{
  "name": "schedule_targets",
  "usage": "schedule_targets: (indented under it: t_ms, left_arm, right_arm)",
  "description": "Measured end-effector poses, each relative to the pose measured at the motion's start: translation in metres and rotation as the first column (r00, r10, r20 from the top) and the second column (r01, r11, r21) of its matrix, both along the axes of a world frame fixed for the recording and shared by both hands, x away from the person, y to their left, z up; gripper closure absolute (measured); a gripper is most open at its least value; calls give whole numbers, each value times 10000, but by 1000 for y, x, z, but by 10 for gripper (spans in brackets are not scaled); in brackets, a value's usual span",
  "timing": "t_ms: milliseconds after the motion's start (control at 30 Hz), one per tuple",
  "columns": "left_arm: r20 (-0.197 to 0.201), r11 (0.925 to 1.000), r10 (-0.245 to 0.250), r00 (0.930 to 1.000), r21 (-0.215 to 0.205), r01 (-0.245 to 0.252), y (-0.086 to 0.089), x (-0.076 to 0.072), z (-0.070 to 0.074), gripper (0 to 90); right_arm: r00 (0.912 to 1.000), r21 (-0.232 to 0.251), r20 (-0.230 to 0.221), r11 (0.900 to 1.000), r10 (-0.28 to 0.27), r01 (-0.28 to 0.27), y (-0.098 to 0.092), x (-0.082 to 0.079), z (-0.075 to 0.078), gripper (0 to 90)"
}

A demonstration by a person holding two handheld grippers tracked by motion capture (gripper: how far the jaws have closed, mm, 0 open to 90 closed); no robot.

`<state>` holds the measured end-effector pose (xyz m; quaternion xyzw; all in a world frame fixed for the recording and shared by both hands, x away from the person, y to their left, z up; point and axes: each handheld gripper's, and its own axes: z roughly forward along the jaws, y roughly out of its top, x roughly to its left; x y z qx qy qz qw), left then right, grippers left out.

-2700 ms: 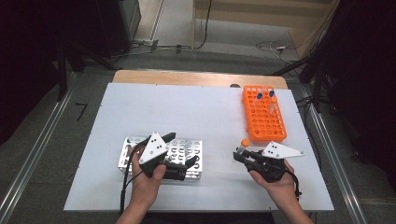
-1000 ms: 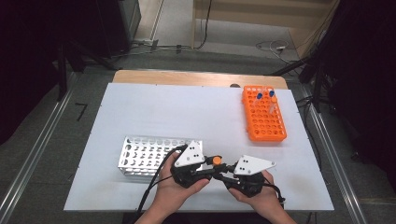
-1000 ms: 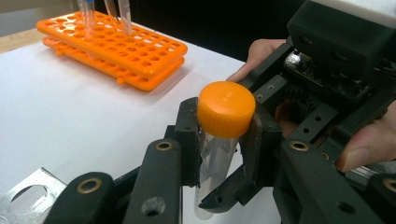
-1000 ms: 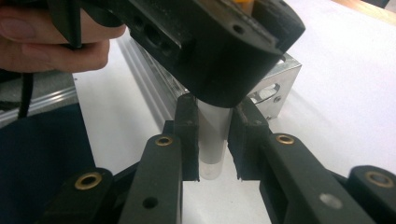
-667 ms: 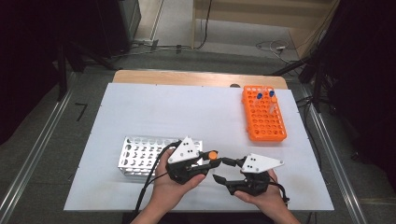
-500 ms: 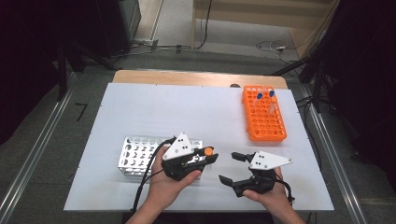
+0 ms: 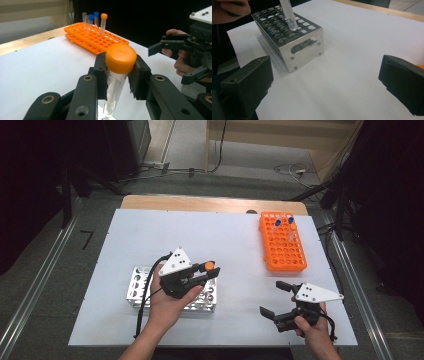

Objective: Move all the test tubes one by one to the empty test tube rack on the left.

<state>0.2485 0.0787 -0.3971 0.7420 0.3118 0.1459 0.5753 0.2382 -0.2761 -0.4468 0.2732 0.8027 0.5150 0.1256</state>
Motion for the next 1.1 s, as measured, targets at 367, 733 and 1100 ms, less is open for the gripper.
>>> schedule_targets:
  t_ms: [367, 733, 1100]
  left_arm:
    - [128, 9986, 529, 9985, 50, -530, 10, 14, 4, 705]
    - [-59, 9970, 741, 9972, 227, -740, -1, 33, -14, 705]
    - [-733, 9951, 793, 9941, 656, -746, -7, 42, -33, 704]
  right_arm:
    - [9955, 254, -217, 9954, -919, 924, -38, 12, -6, 0]
    - [9946, 155, -279, 9948, -1002, 1007, -43, 15, -10, 0]
    - [9946, 186, -181, 9945, -1025, 1028, -45, 16, -10, 0]
